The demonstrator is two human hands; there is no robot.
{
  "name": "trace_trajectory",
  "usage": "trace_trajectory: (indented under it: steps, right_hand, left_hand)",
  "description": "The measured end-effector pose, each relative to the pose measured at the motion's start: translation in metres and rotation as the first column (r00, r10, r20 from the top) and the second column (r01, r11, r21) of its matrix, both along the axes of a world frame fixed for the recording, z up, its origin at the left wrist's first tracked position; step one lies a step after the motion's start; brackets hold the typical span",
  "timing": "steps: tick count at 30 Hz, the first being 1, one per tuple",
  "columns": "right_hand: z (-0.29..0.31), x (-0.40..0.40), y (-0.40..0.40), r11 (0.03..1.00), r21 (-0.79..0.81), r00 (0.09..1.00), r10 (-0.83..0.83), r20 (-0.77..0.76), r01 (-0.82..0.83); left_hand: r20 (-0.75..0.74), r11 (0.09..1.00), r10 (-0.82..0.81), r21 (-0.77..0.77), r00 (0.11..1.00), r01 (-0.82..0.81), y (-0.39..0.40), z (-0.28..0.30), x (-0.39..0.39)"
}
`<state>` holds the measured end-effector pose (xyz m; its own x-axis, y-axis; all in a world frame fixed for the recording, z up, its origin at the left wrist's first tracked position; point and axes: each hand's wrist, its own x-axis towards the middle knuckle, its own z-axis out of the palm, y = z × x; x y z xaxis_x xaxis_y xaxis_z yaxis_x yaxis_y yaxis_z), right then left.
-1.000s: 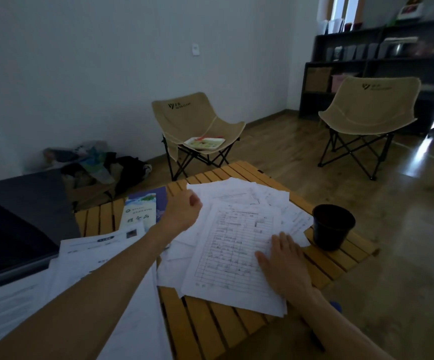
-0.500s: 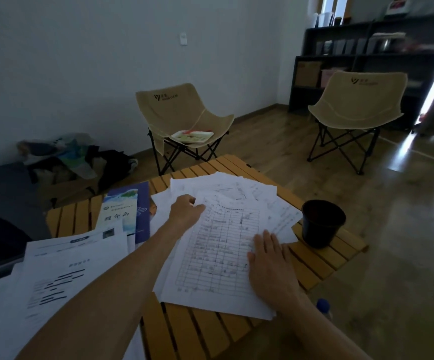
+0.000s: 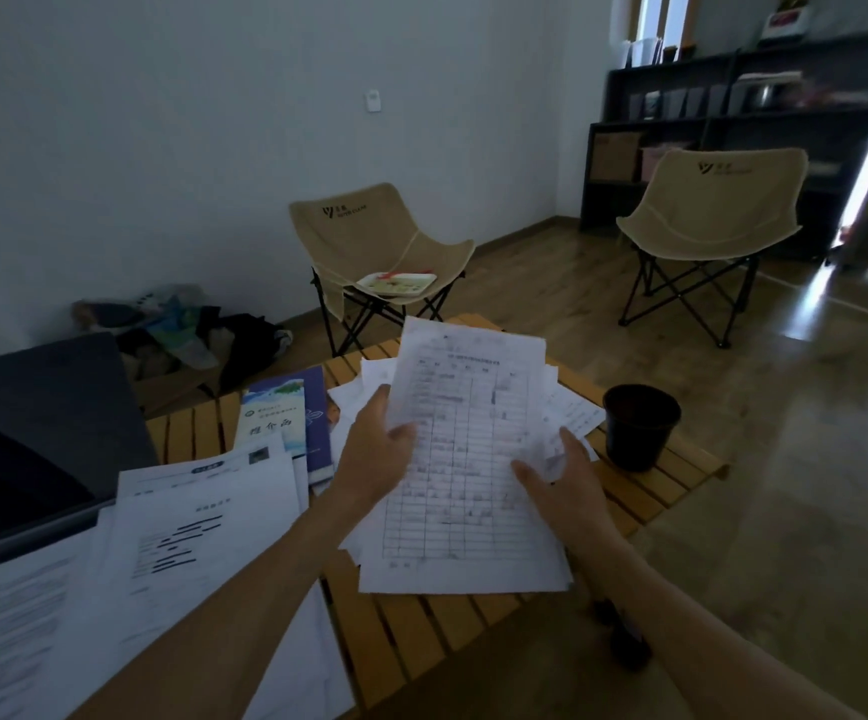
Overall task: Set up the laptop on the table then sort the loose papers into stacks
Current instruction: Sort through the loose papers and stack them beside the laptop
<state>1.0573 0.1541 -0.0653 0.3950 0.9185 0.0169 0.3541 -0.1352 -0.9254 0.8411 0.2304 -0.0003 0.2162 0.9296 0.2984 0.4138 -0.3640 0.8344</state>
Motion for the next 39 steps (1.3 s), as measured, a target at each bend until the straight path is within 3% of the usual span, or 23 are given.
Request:
trace_trajectory:
  steps: [2, 4, 7, 10, 16, 24, 34, 39]
  right_hand:
    - [0.019, 0.006, -0.008, 0.997, 0.046, 0.961, 0.07, -0.268, -0.06]
    - [0.044, 0.005, -0.019, 0.984, 0.12, 0.91, 0.171, -0.377, -0.135]
    - [0.075, -0.009, -0.031, 0.937, 0.319, 0.913, 0.248, -0.324, -0.141]
    - [0.088, -0.022, -0.036, 0.894, 0.439, 0.939, 0.221, -0.264, -0.087]
    - [0.079, -0.013, -0.038, 0.916, 0.389, 0.933, 0.218, -0.286, -0.095]
    - [0.079, -0.014, -0.038, 0.941, 0.304, 0.876, 0.268, -0.401, -0.148]
    - [0.074, -0.014, -0.038, 0.936, 0.304, 0.871, 0.293, -0.395, -0.177]
    - [0.074, -0.013, -0.038, 0.936, 0.319, 0.867, 0.279, -0.412, -0.149]
  left_hand:
    - [0.111, 0.999, -0.006, 0.043, 0.994, 0.002, -0.018, 0.019, -0.007]
    - [0.179, 0.997, 0.022, 0.071, 0.984, -0.035, -0.033, 0.031, -0.013]
    - [0.233, 0.964, 0.168, 0.165, 0.958, -0.209, -0.045, 0.043, -0.02]
    - [0.339, 0.96, 0.19, 0.132, 0.922, -0.246, -0.048, 0.059, -0.025]
    - [0.304, 0.96, 0.177, 0.158, 0.936, -0.232, -0.053, 0.076, -0.038]
    - [0.369, 0.986, 0.104, 0.086, 0.923, -0.146, -0.057, 0.083, -0.046]
    - [0.361, 0.954, 0.079, 0.242, 0.929, -0.175, -0.05, 0.116, -0.057]
    - [0.258, 0.931, 0.138, 0.295, 0.956, -0.214, -0.044, 0.126, -0.057]
